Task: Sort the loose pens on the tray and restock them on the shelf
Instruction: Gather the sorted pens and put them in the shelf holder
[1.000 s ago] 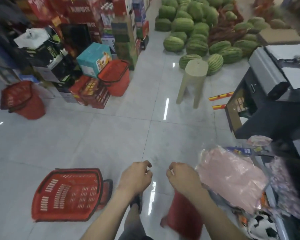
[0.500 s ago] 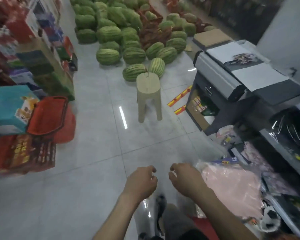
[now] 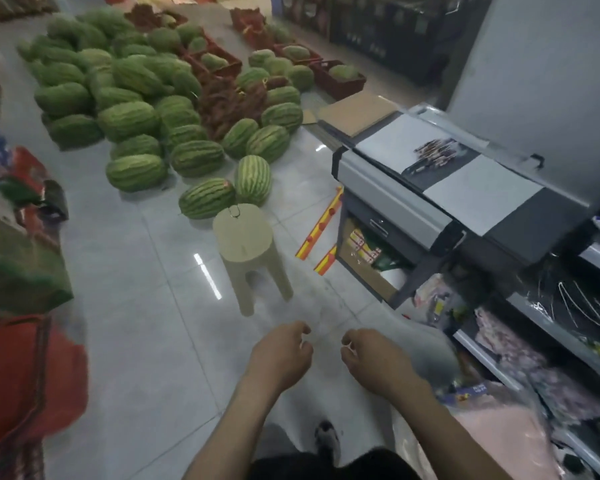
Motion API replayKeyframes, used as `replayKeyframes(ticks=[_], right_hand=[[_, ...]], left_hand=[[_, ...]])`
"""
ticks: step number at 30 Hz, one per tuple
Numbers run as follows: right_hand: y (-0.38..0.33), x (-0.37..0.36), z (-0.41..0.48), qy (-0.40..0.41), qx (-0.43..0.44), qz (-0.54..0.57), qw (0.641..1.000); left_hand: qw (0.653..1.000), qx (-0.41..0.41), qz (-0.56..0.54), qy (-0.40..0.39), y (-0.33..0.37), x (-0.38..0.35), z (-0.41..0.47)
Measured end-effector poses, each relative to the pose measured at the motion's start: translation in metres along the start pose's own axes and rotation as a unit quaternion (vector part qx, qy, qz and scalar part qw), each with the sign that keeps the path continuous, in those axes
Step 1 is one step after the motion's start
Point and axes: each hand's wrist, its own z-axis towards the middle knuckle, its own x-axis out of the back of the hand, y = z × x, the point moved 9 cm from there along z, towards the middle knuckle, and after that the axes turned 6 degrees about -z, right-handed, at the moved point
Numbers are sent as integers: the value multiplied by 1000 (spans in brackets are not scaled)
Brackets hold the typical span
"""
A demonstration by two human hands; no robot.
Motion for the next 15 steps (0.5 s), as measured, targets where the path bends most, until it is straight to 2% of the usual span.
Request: replayKeyframes(ticks=[6,11,15], right_hand=[[-11,52,100,24,-37,0,999],[-20,91,184,31,-84,-10,996],[-18,128,223,58,-120,-7,991]], left_hand=[[999,-24,13,-29,13,46,120],[989,-87,77,-94,32,82,221],[976,-147,108,-118,67,112,278]])
